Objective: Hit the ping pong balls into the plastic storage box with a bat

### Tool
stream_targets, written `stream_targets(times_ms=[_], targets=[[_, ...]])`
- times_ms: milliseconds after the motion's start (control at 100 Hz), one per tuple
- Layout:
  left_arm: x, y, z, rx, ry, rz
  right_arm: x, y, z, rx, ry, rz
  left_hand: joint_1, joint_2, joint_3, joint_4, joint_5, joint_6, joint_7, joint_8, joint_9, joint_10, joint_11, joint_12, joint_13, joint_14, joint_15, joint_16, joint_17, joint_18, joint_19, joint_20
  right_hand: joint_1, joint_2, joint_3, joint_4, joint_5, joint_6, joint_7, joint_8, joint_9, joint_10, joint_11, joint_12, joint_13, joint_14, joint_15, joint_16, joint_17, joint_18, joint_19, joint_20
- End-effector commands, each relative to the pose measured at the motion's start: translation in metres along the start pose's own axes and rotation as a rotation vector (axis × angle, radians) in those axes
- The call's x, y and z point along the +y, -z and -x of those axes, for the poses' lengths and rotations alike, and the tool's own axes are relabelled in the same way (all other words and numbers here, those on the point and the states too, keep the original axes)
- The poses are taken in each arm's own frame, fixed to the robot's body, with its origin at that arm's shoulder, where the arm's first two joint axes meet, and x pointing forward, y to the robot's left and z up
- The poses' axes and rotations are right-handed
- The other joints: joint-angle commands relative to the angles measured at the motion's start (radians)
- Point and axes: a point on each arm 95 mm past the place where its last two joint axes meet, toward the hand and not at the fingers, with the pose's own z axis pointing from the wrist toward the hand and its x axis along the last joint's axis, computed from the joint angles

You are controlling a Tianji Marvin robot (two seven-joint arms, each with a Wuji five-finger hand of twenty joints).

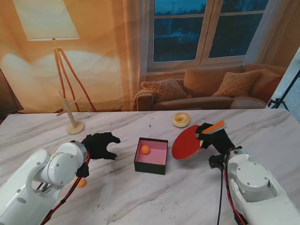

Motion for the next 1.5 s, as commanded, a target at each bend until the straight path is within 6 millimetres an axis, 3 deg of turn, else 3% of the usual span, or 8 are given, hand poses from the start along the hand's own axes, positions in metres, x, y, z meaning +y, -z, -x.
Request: stream_targets(times_ms=[0, 440, 570, 740, 910, 1180, 1390, 1490], targets=[[0.014, 0.006, 0.007, -0.021, -0.004, 0.036, -0.004, 0.001, -0.001, 0.001, 0.002, -0.015, -0.013, -0.029, 0.044, 0.021, -0.033, -0.005, 0.010, 0.015, -0.033, 0.005, 0.025, 0.036, 0.029, 0.001, 0.029, 0.031, 0.012, 0.024, 0.060, 0.016, 0.105, 0.101, 0.086, 0.024, 0.124, -0.028, 0.071, 0.027, 0.004, -0.081, 0.010, 0.013, -0.027, -0.054, -0.005, -0.004, -0.001, -0.036, 0.000, 0.018], [0.060, 0.040, 0.042, -0.188, -0.015, 0.003, -0.004, 0.004, -0.006, 0.004, -0.006, -0.004, -0.030, -0.064, 0.054, 0.009, -0.027, -0.020, 0.049, 0.030, -0.012, 0.020, 0.120, 0.121, 0.071, 0.028, 0.179, 0.143, 0.095, 0.049, 0.274, 0.003, 0.105, 0.100, 0.087, 0.024, 0.124, -0.029, 0.073, 0.023, 0.003, -0.081, 0.010, 0.013, -0.027, -0.054, -0.004, -0.005, -0.002, -0.036, 0.000, 0.018], [0.068, 0.047, 0.050, -0.220, -0.047, 0.011, -0.003, 0.004, -0.007, 0.006, -0.003, -0.006, -0.032, -0.078, 0.170, 0.027, -0.043, -0.029, 0.072, 0.036, -0.017, 0.018, 0.139, 0.143, 0.084, 0.032, 0.227, 0.172, 0.155, 0.038, 0.374, 0.000, 0.104, 0.100, 0.088, 0.023, 0.124, -0.028, 0.074, 0.022, 0.004, -0.080, 0.010, 0.013, -0.028, -0.054, -0.004, -0.005, -0.001, -0.036, 0.000, 0.018], [0.080, 0.047, 0.057, -0.248, -0.073, 0.004, -0.003, 0.004, -0.007, 0.006, -0.001, -0.006, -0.040, -0.074, 0.254, 0.050, -0.055, -0.031, 0.091, 0.042, 0.002, 0.017, 0.166, 0.164, 0.150, 0.107, 0.272, 0.188, 0.213, 0.029, 0.436, -0.002, 0.103, 0.099, 0.088, 0.023, 0.124, -0.028, 0.074, 0.021, 0.004, -0.080, 0.010, 0.013, -0.028, -0.053, -0.004, -0.005, -0.002, -0.035, 0.000, 0.018], [0.091, 0.043, 0.062, -0.262, -0.081, 0.024, -0.002, 0.004, -0.007, 0.009, 0.007, -0.008, -0.037, -0.108, 0.241, 0.024, -0.061, -0.032, 0.122, 0.053, 0.013, 0.021, 0.196, 0.182, 0.226, 0.137, 0.311, 0.174, 0.279, 0.010, 0.505, 0.005, 0.102, 0.099, 0.089, 0.023, 0.123, -0.028, 0.074, 0.020, 0.004, -0.081, 0.010, 0.013, -0.027, -0.053, -0.004, -0.005, -0.001, -0.035, 0.000, 0.018], [0.104, 0.033, 0.070, -0.277, -0.098, 0.041, 0.001, 0.004, -0.008, 0.015, 0.013, -0.006, -0.059, -0.159, 0.223, -0.013, -0.084, -0.033, 0.227, 0.103, 0.031, 0.029, 0.273, 0.246, 0.350, 0.165, 0.407, 0.171, 0.443, -0.086, 0.671, 0.047, 0.102, 0.099, 0.090, 0.022, 0.123, -0.029, 0.076, 0.019, 0.004, -0.081, 0.010, 0.013, -0.028, -0.053, -0.004, -0.005, -0.001, -0.034, 0.000, 0.018], [0.109, 0.029, 0.073, -0.277, -0.117, 0.046, 0.001, 0.003, -0.007, 0.014, 0.017, -0.005, -0.047, -0.227, 0.317, -0.026, -0.104, -0.032, 0.297, 0.139, 0.042, 0.011, 0.349, 0.308, 0.449, 0.111, 0.527, 0.215, 0.538, -0.165, 0.759, 0.040, 0.101, 0.098, 0.090, 0.022, 0.122, -0.029, 0.076, 0.018, 0.004, -0.080, 0.010, 0.013, -0.027, -0.054, -0.004, -0.005, -0.001, -0.034, 0.000, 0.018], [0.110, 0.029, 0.073, -0.277, -0.126, 0.057, 0.002, 0.003, -0.006, 0.012, 0.015, -0.005, -0.013, -0.244, 0.369, -0.025, -0.099, -0.059, 0.331, 0.155, 0.051, -0.015, 0.369, 0.325, 0.467, 0.114, 0.560, 0.235, 0.547, -0.177, 0.770, 0.031, 0.102, 0.098, 0.091, 0.022, 0.123, -0.027, 0.076, 0.017, 0.004, -0.080, 0.010, 0.013, -0.028, -0.053, -0.004, -0.005, -0.001, -0.034, 0.000, 0.018]])
